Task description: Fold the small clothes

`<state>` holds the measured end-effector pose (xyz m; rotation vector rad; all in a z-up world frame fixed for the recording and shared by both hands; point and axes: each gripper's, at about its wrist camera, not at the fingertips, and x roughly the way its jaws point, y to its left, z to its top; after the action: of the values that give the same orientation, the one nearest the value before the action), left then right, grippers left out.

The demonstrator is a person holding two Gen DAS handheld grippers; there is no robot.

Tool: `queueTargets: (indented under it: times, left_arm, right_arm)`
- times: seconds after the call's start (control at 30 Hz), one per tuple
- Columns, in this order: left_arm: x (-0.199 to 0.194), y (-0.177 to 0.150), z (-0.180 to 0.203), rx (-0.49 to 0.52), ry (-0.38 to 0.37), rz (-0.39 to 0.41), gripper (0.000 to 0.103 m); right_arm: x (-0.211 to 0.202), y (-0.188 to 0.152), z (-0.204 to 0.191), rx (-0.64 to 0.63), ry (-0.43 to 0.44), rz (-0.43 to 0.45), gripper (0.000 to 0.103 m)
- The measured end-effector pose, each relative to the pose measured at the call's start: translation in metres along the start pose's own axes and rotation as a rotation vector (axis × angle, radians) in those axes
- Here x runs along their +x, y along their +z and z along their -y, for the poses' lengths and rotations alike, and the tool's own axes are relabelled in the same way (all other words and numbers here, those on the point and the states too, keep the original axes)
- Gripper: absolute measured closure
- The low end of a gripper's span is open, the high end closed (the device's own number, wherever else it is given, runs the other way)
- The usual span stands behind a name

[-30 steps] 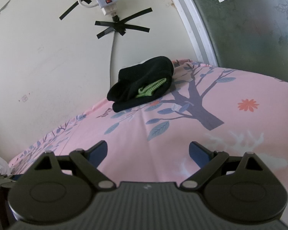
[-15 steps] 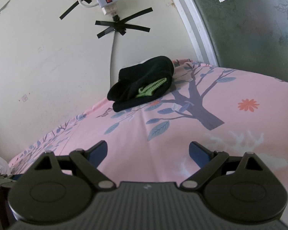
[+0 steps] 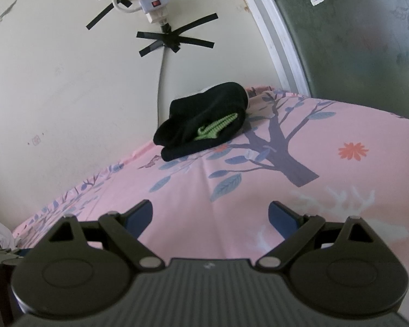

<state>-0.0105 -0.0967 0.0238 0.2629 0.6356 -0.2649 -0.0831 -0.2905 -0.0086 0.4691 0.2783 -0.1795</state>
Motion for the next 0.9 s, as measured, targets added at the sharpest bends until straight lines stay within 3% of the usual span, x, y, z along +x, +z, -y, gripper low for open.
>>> queueTargets:
  times: [0.9]
  left_arm:
    - [0.0006,0.0003,-0.0013,0.002,-0.003,-0.001,0.000]
  right_arm:
    - [-0.0024,0.0001,-0.0020,-0.006,0.001,0.009,0.014]
